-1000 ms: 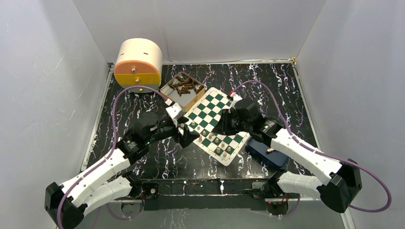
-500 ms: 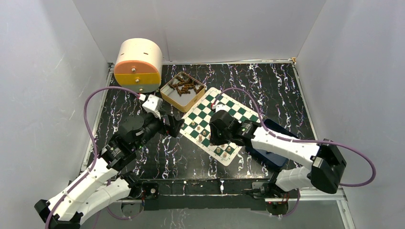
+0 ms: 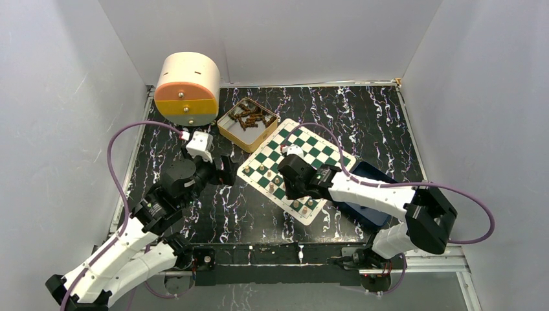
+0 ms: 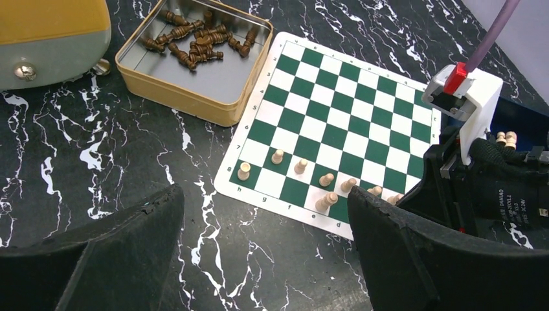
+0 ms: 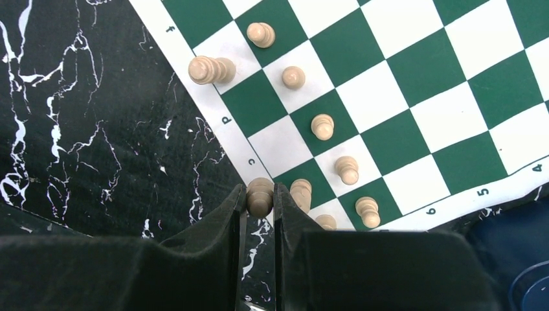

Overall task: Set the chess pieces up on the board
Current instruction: Place the chess piece on the chessboard.

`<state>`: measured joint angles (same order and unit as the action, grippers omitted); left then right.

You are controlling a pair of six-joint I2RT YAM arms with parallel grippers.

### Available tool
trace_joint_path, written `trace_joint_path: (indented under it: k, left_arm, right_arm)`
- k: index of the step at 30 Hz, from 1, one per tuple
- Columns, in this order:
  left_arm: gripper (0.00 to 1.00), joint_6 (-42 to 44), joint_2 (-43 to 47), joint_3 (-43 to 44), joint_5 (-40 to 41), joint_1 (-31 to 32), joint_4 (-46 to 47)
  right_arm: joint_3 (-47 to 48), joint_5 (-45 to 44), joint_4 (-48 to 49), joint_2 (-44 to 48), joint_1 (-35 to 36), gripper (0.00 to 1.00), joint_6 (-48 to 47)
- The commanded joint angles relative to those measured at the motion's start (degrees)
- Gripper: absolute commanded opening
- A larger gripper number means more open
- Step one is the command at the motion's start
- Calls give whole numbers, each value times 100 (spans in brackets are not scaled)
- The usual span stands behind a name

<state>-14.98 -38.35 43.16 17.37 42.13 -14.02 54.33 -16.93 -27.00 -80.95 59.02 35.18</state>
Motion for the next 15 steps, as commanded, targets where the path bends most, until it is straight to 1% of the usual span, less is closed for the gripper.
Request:
trace_joint_path:
  k: [1,7,15]
  left_arm:
    - [93,19,173,-125,233,5,115]
    - [93,-2,170,-128,146,1,110]
    - [93,-5,196,-151,153,6,124]
  right_arm:
    - [29,-336,536,16,122,20,-119]
    - [-231,-907,937,-14,281,20,-177]
    - [-461,-1142,1168,-53,430,20,-222]
